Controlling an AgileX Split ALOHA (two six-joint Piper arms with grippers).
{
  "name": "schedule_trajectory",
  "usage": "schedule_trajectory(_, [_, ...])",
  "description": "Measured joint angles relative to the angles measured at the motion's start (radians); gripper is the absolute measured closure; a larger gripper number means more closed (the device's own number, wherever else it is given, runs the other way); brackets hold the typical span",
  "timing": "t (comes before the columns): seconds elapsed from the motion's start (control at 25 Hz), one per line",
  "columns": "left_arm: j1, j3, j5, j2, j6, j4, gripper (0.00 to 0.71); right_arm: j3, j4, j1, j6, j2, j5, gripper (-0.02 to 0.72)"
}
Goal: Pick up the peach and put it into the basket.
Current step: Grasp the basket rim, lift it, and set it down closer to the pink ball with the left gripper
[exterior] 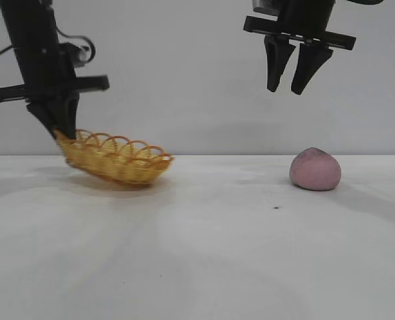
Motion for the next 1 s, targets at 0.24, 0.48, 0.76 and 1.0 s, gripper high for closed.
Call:
schedule_trajectory(0.24, [-0.046,0.105,-0.093,-0.014,0.107,-0.168,0.710,0.000,0.003,0.000,0.000,0.000,0.000,0.377])
schedule_trajectory(0.48, [-0.046,0.106,-0.099,-0.005,0.111,-0.165,0.710,0.000,0.015,0.000,0.000,0.000,0.000,0.377])
schedule_trajectory(0.76, [-0.046,0.106,-0.069,-0.005,0.111,-0.159,0.371,0.000,0.023,0.000,0.000,0.000,0.000,0.377])
schedule_trajectory(1.0, [-0.036,0.113,-0.067,-0.051,0.111,-0.105,0.256,0.000,0.026,0.000,0.000,0.000,0.000,0.377])
